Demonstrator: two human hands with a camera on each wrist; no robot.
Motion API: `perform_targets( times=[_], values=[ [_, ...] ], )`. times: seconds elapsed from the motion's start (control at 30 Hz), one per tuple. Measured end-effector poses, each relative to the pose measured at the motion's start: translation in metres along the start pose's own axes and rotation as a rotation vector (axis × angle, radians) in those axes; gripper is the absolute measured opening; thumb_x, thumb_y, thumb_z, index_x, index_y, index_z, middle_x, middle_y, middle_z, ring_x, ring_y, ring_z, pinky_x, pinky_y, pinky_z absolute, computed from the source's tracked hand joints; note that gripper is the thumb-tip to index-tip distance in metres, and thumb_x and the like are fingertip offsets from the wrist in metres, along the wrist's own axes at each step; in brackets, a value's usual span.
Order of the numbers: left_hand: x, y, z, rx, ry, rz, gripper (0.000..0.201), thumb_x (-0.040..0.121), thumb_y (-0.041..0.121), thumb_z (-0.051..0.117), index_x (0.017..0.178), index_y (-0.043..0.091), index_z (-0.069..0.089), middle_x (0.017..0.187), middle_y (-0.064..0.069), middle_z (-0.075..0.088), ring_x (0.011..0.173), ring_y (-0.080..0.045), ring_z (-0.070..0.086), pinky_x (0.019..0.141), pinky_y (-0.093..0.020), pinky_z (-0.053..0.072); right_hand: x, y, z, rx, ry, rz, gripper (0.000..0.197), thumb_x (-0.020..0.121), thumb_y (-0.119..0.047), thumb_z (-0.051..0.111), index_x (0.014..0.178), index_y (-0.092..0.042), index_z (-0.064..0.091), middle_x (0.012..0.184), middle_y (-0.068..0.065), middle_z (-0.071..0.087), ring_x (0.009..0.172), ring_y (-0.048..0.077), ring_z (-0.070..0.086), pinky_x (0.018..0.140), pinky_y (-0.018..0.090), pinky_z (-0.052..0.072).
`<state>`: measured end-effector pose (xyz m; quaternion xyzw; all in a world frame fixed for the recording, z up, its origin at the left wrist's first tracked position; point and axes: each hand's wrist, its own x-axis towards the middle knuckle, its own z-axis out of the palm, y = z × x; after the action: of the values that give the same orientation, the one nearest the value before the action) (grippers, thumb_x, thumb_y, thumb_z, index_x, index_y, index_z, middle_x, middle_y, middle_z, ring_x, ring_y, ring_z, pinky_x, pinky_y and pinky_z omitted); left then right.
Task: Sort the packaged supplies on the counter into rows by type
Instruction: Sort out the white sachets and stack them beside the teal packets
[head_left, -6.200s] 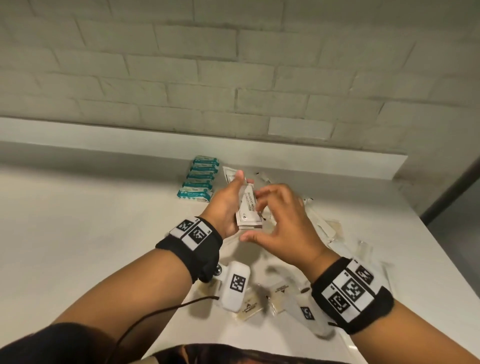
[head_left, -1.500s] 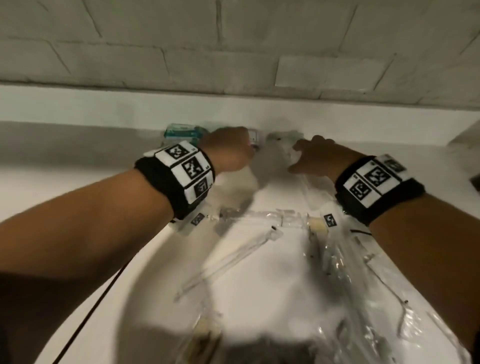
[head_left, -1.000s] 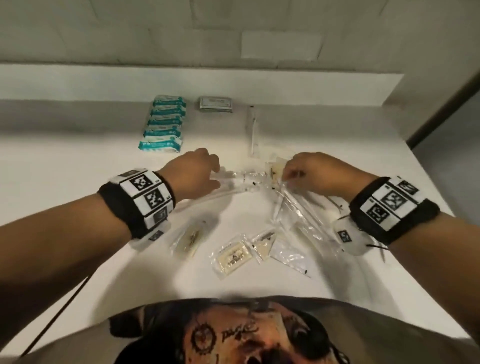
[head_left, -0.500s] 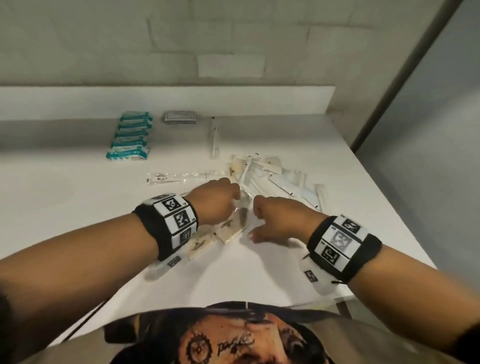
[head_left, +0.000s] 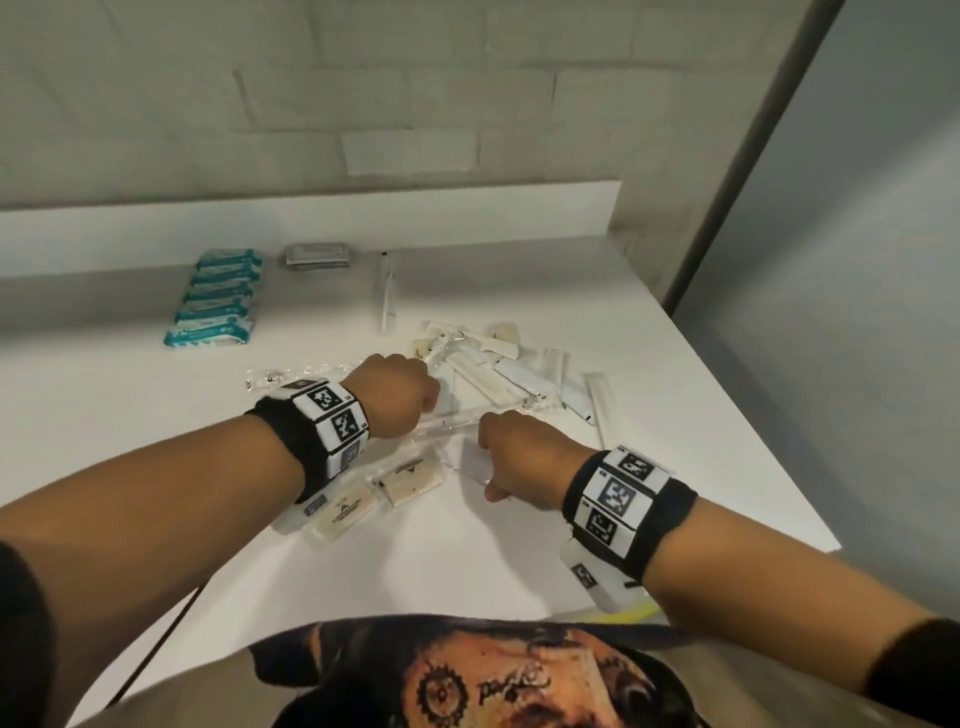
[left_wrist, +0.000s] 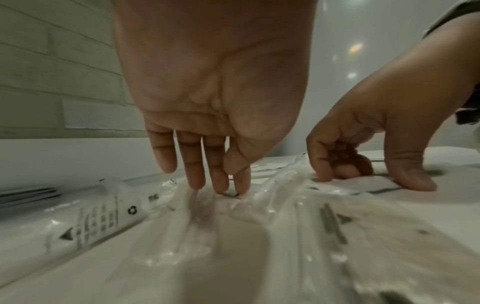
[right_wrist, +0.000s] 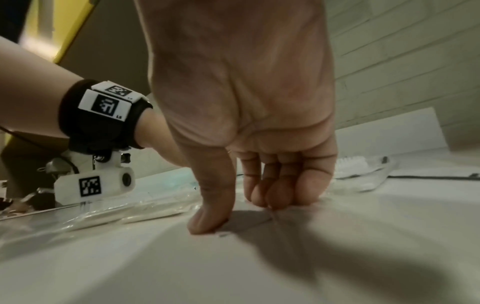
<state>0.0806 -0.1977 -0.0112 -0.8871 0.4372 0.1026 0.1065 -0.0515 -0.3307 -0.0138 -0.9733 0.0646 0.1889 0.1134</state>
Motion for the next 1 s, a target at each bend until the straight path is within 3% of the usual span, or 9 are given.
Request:
perform_targets(
  times=[0.13,0.23,0.37,0.5,0.63,0.73,0.8,0.9,1.0],
  values=[
    [0.018,0.008,-0.002,-0.047,0.06,-0.045,0.037,0.093,0.028,0.048,0.13,0.023,0.051,0.129,-0.005,0.05,0.113,-0.026,0.051,0.089,-0.035,0.043,0.005,-0.002,-0.003,-0.098,0.003,0.085,0.058,0.074,-0.033,0.079,0.119,-0.008,0.052,0.115,0.008,0.059,0.104,0.027,0.06,0.072,0.033,0.045],
    [0.03,0.016,0.0,-0.09,0.029,-0.23,0.053,0.091,0.05,0.05,0.131,0.016,0.046,0.124,-0.011,0.053,0.11,-0.028,0.055,0.084,-0.037,0.045,0.009,0.001,-0.002,-0.056,-0.03,0.06,0.049,0.08,-0.025,0.074,0.119,-0.007,0.051,0.115,0.008,0.061,0.103,0.027,0.061,0.077,0.033,0.049],
    [0.04,0.016,-0.004,-0.139,0.005,-0.337,0.058,0.087,0.049,0.059,0.131,0.013,0.044,0.121,-0.012,0.057,0.107,-0.028,0.058,0.079,-0.037,0.047,0.008,0.003,-0.004,-0.006,-0.102,-0.03,0.029,0.086,-0.017,0.065,0.11,-0.007,0.054,0.109,0.009,0.063,0.095,0.024,0.061,0.066,0.026,0.045],
    [0.044,0.012,-0.011,-0.218,-0.061,-0.294,0.057,0.082,0.026,0.072,0.129,0.011,0.044,0.122,-0.012,0.057,0.108,-0.028,0.058,0.079,-0.032,0.045,0.019,0.037,-0.041,0.136,0.024,0.098,0.018,0.09,-0.029,0.06,0.097,-0.012,0.058,0.083,-0.003,0.059,0.068,0.013,0.056,0.052,0.023,0.039],
    [0.038,0.005,0.0,-0.333,-0.125,-0.208,0.069,0.074,0.023,0.079,0.133,0.02,0.042,0.129,-0.003,0.055,0.108,-0.022,0.057,0.085,-0.029,0.048,0.035,0.083,-0.07,-0.069,-0.05,0.308,0.03,0.087,-0.019,0.059,0.112,-0.004,0.063,0.098,0.005,0.066,0.082,0.023,0.064,0.067,0.029,0.051],
    [0.034,0.006,-0.003,-0.298,-0.192,-0.124,0.041,0.08,0.03,0.072,0.115,0.022,0.052,0.112,0.001,0.059,0.094,-0.016,0.055,0.073,-0.023,0.042,0.04,0.095,-0.057,-0.066,-0.084,0.326,0.038,0.081,-0.025,0.069,0.109,-0.003,0.058,0.08,0.003,0.064,0.064,0.018,0.06,0.051,0.025,0.046],
    [0.035,0.01,-0.011,-0.278,-0.089,-0.027,0.022,0.085,0.036,0.065,0.099,0.022,0.056,0.101,0.002,0.058,0.087,-0.015,0.051,0.067,-0.023,0.036,0.041,0.097,-0.051,-0.012,-0.021,0.343,0.045,0.077,-0.027,0.074,0.11,-0.006,0.052,0.082,0.004,0.061,0.067,0.018,0.057,0.051,0.025,0.043],
    [0.043,0.017,-0.016,-0.315,0.018,0.102,0.023,0.085,0.039,0.065,0.099,0.021,0.063,0.111,0.002,0.056,0.1,-0.017,0.052,0.084,-0.031,0.044,0.046,0.096,-0.051,-0.057,-0.028,0.351,0.04,0.077,-0.025,0.074,0.107,-0.007,0.057,0.085,0.003,0.059,0.071,0.018,0.056,0.065,0.027,0.047],
    [0.049,0.026,-0.013,-0.226,-0.065,0.124,0.017,0.086,0.034,0.062,0.1,0.023,0.06,0.118,0.003,0.057,0.104,-0.018,0.055,0.09,-0.036,0.048,0.05,0.094,-0.051,-0.1,-0.05,0.337,0.022,0.079,-0.021,0.07,0.093,-0.008,0.06,0.081,0.003,0.053,0.073,0.019,0.055,0.067,0.027,0.047]
  ],
)
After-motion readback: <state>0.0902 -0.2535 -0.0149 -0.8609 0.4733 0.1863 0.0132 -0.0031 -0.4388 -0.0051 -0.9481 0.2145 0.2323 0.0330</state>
